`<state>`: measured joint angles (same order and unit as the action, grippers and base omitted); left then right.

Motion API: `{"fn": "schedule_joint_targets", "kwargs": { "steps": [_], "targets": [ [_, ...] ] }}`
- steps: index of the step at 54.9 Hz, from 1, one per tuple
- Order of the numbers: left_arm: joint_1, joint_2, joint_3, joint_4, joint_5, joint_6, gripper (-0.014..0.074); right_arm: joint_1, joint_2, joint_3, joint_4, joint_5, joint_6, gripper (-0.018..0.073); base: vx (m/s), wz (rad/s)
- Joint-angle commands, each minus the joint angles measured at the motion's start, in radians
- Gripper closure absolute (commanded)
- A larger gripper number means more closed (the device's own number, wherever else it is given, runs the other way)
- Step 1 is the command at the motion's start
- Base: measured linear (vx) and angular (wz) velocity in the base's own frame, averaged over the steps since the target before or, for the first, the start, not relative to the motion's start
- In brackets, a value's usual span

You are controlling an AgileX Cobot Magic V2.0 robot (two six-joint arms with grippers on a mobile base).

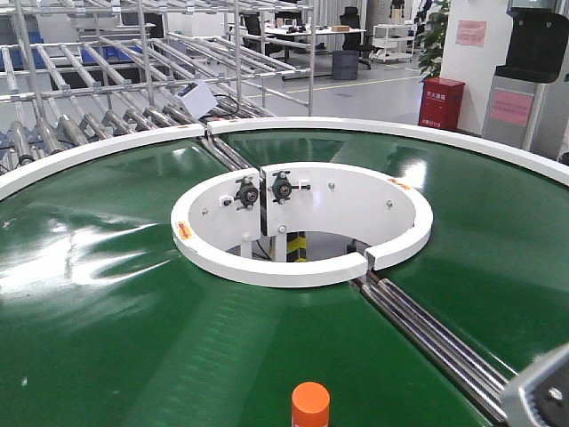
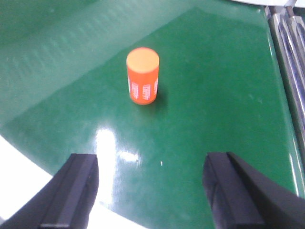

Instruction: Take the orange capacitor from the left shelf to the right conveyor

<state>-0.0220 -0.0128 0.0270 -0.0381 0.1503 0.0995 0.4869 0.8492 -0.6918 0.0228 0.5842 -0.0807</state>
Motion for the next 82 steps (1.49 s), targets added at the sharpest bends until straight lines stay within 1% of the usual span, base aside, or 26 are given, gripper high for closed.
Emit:
{"fn": "schedule_joint_targets", "kwargs": {
  "steps": [1, 9, 15, 33, 44, 59, 82],
  "targets": [
    [-0.006, -0.012, 0.032, -0.004, -0.083, -0.002, 0.0602, 0.001, -0.044, -0.027, -0.005, -0.022, -0.022, 0.0083, 0.00, 0.00],
    [-0.006, -0.012, 0.032, -0.004, -0.083, -0.002, 0.0602, 0.001, -0.095, -0.027, -0.035, 0.013, -0.023, 0.0110, 0.00, 0.00],
    [-0.006, -0.012, 0.032, -0.004, -0.083, -0.002, 0.0602, 0.001, -0.114, -0.027, -0.056, 0.028, -0.023, 0.0150, 0.00, 0.00],
    [-0.006, -0.012, 0.032, -0.004, -0.083, -0.002, 0.0602, 0.001, -0.116, -0.027, -0.060, 0.037, -0.021, 0.0354, 0.00, 0.00],
    [-0.006, -0.012, 0.032, -0.004, -0.083, -0.002, 0.0602, 0.001, -0.116, -0.027, -0.060, 0.037, -0.021, 0.0461, 0.00, 0.00],
    [-0.006, -0.012, 0.032, -0.004, -0.083, -0.002, 0.0602, 0.001, -0.116, -0.027, -0.058, 0.041, -0.021, 0.0573, 0.00, 0.00],
    [-0.006, -0.012, 0.032, -0.004, -0.083, -0.002, 0.0602, 0.001, -0.116, -0.027, -0.066, 0.041, -0.021, 0.0570, 0.00, 0.00]
  ]
}}
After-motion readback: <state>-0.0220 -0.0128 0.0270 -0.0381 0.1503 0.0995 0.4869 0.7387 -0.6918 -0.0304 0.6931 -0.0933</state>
